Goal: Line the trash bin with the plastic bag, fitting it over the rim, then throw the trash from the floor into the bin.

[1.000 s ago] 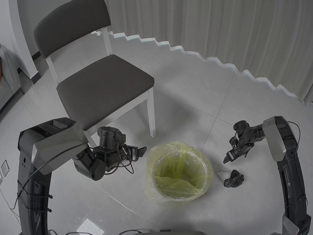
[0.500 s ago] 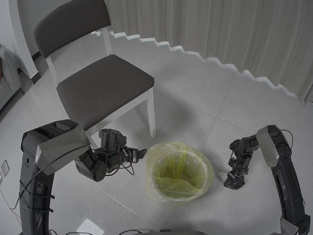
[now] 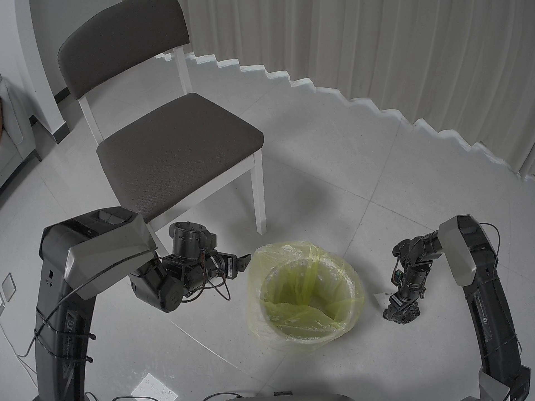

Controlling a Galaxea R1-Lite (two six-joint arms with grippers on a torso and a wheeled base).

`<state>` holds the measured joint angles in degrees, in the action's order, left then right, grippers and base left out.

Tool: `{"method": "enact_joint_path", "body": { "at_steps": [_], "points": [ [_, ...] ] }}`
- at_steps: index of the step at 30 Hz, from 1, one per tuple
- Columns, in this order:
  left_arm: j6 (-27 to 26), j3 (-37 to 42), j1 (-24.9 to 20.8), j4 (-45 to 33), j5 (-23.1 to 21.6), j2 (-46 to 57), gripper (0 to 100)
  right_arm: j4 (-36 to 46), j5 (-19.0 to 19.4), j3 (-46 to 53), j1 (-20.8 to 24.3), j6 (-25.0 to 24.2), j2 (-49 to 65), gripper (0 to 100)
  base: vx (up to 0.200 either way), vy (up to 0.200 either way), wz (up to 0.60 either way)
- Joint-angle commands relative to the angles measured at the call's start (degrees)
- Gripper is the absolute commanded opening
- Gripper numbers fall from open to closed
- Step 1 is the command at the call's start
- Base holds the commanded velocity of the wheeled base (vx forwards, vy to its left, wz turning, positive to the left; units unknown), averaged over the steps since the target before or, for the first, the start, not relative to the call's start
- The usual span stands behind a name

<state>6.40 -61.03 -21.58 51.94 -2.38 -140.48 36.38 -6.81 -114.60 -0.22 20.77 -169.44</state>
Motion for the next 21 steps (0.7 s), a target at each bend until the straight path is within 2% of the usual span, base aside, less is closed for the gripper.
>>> {"method": "enact_joint_path", "body": {
  "at_steps": [1,10,15,18,20,21],
  "points": [
    [0.02,0.03,0.04,0.0,0.0,-0.05,100,-0.17,-0.13,0.01,-0.04,0.06,-0.28,0,0.0,0.0,0.0],
    [0.02,0.03,0.31,0.09,0.0,-0.23,100,-0.87,-0.83,0.01,0.04,-0.03,0.77,0,0.0,0.0,0.0],
    [0.1,0.56,0.4,1.23,0.0,0.3,100,-1.04,-0.83,0.01,0.66,-0.21,10.44,0,0.0,0.0,0.0],
    [0.37,1.79,0.75,2.55,-0.08,1.53,100,-1.31,-0.22,0.01,1.71,-0.21,23.01,0,0.0,0.0,0.0],
    [0.63,2.05,0.92,2.72,-0.08,1.71,100,-1.48,-0.13,0.01,1.98,-0.21,25.21,0,0.0,0.0,0.0],
    [1.86,3.28,0.75,3.51,0.0,2.32,100,-3.33,0.22,4.65,3.56,-0.21,34.26,0,0.0,0.0,0.0]
  ]
}}
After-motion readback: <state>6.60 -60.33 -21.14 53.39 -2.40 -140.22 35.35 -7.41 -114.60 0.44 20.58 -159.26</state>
